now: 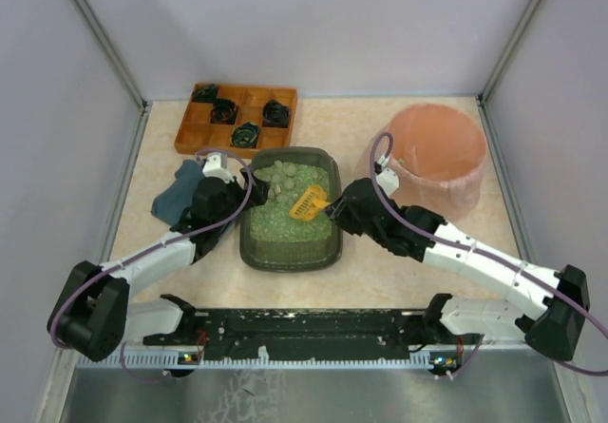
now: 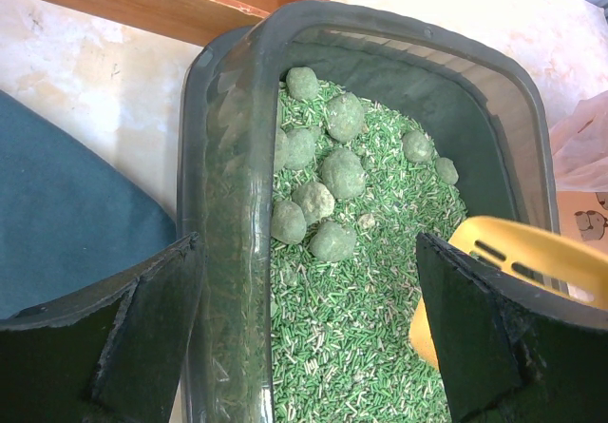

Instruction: Clean the litter box

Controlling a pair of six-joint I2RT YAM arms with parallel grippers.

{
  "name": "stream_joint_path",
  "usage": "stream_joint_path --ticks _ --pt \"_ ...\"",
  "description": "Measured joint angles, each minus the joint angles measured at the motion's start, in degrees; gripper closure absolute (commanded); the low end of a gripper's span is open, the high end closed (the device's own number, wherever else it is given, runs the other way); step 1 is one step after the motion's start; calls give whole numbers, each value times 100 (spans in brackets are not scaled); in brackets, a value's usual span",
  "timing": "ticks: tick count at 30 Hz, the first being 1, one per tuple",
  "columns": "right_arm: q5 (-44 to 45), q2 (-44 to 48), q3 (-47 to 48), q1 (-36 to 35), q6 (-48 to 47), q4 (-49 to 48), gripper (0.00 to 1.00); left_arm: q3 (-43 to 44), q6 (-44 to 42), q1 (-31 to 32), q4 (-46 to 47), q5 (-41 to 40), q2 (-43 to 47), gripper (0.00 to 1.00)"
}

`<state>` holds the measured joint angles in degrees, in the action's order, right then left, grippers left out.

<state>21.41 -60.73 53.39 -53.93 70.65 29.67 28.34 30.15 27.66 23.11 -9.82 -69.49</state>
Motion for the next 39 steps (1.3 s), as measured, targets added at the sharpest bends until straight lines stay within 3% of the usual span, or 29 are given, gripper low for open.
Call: stream_joint_path --ticks 9,21,39 --pt "92 -669 511 -120 1003 708 100 0 0 0 0 0 0 5" --pt "107 -1091 522 -114 1766 581 100 0 2 0 0 0 0 5" --pt "-697 -2048 138 389 2083 -1270 100 0 0 0 0 -2 2 5"
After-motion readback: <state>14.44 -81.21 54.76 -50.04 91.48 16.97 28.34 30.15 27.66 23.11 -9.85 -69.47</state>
